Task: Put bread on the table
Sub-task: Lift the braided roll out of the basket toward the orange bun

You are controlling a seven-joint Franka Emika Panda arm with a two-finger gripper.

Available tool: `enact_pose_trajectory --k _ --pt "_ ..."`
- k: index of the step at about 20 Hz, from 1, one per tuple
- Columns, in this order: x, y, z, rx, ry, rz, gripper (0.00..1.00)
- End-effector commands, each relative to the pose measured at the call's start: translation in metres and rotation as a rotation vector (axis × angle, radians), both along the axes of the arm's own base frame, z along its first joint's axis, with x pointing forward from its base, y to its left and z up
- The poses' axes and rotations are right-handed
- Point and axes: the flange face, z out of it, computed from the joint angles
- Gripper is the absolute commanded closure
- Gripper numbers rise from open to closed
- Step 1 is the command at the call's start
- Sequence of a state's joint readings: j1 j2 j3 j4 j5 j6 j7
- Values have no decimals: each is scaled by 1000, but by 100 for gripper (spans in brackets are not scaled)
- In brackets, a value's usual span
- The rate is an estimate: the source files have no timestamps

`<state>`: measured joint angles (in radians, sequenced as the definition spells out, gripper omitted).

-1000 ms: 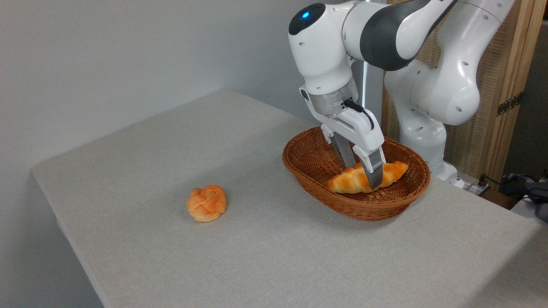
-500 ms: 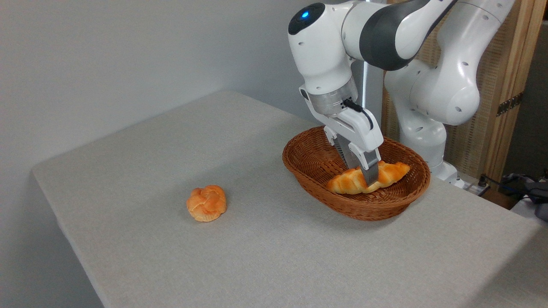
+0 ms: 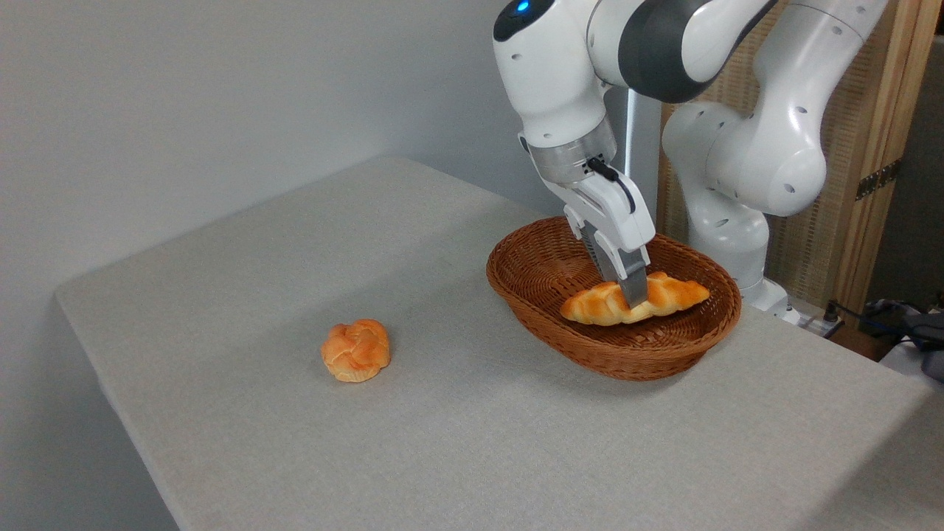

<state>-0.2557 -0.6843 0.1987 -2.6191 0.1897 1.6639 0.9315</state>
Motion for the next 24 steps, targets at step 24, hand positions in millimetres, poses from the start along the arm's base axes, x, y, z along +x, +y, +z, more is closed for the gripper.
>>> enact_pose_trajectory --k 24 --pt "185 -20 96 -39 -173 67 58"
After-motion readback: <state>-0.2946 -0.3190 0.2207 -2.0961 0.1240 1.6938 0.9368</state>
